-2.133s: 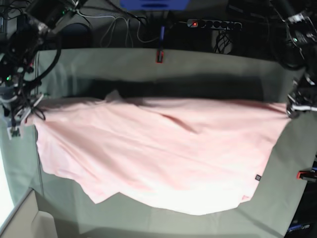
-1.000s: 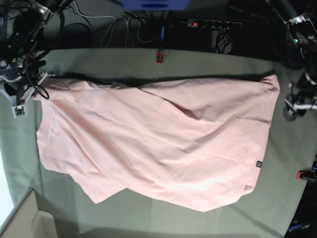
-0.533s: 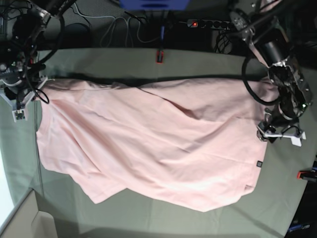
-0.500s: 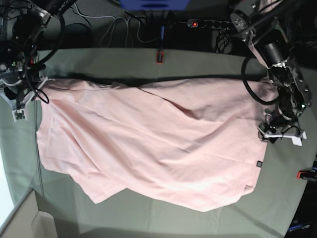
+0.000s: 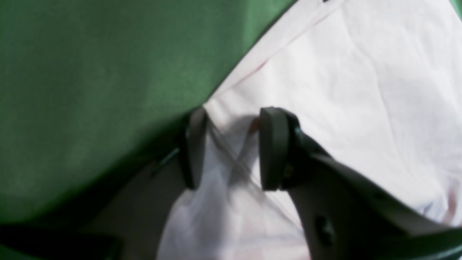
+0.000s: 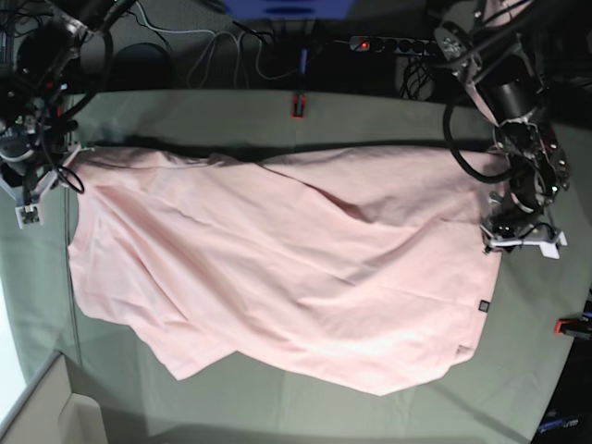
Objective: Layout the t-shirt on the table in an organized manner, then fold the t-shirt properly
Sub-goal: 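Grasp the shirt corner with the left gripper and pull it outward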
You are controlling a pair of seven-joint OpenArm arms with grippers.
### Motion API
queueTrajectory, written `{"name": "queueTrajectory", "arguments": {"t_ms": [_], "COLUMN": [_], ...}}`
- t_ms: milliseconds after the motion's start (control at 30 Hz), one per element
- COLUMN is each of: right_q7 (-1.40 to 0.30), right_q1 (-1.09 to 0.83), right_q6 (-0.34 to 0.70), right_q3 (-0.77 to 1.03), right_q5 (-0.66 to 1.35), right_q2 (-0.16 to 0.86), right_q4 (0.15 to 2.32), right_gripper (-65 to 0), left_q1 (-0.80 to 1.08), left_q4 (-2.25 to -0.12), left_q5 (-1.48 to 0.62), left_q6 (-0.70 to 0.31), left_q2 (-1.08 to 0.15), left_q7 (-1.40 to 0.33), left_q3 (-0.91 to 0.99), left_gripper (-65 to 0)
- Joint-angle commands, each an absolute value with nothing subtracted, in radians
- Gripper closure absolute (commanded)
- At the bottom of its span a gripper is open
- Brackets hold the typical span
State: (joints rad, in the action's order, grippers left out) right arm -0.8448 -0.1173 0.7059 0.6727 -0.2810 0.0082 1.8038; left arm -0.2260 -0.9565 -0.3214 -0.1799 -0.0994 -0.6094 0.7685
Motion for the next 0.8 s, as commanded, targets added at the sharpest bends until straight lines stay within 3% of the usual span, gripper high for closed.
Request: {"name": "queueTrajectory", "arguments": {"t_ms": [0, 100, 333, 767], "right_q7": [-0.829, -0.829, -0.829, -0.829], "right_q1": [-0.111, -0.11, -0.11, -0.11], "right_q6": [0.698, 0.698, 0.698, 0.698], "right_q3": [0.671, 0.67, 0.67, 0.674], "right_q5": [-0.277, -0.277, -0.277, -0.277], "right_q2": [0.021, 0.019, 0.019, 0.022], "right_q4": [1.819, 1.819, 1.819, 1.819], "right_gripper": [-19.7, -19.7, -19.7, -19.7], "left_q1": [-0.232, -0.232, -0.225, -0.059], "left_q4": [-0.966, -0.97, -1.069, -1.636], "left_q5": [-0.318, -0.325, -0.326, -0.329], "left_q6": [-0.179, -0.176, -0.176, -0.182], "left_q2": [-0.104, -0.104, -0.097, -0.035], "left_q7": [-0.634, -0.634, -0.638, -0.912], "left_q3": [0.766, 0.766, 0.766, 0.785], "left_gripper": [-19.6, 0.0, -0.2, -0.2]}}
